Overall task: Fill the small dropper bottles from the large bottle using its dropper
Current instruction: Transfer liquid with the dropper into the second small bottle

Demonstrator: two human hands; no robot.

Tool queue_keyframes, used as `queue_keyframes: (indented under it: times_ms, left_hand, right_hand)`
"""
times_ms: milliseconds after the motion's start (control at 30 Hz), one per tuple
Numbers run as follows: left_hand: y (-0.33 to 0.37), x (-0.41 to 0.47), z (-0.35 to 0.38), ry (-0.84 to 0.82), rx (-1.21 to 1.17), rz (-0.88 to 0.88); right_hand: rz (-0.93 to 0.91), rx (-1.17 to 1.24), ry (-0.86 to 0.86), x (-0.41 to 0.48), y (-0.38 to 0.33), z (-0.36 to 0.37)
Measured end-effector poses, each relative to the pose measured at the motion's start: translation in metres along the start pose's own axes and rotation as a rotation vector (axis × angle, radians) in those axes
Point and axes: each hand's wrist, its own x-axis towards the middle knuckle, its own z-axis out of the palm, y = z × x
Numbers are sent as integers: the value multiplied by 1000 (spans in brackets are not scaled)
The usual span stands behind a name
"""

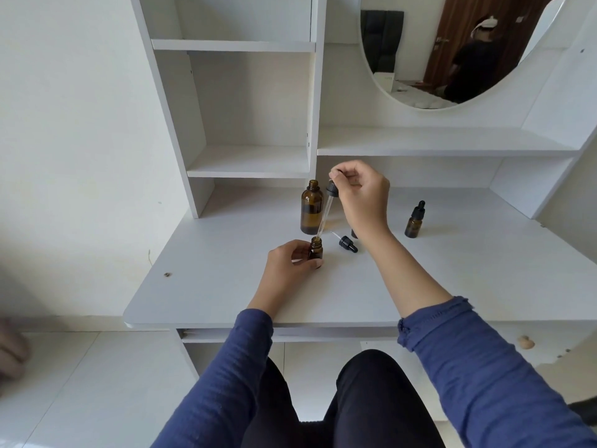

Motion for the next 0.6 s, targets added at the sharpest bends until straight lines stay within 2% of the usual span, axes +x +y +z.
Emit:
queue_keyframes:
  times_ms: [233,600]
  left_hand:
    - [1,0,0,0,-10,-19]
    - [1,0,0,-20,-38,-42]
  right_hand:
    - [-74,71,94,34,-20,17]
    - [-214,11,184,66,-12,37]
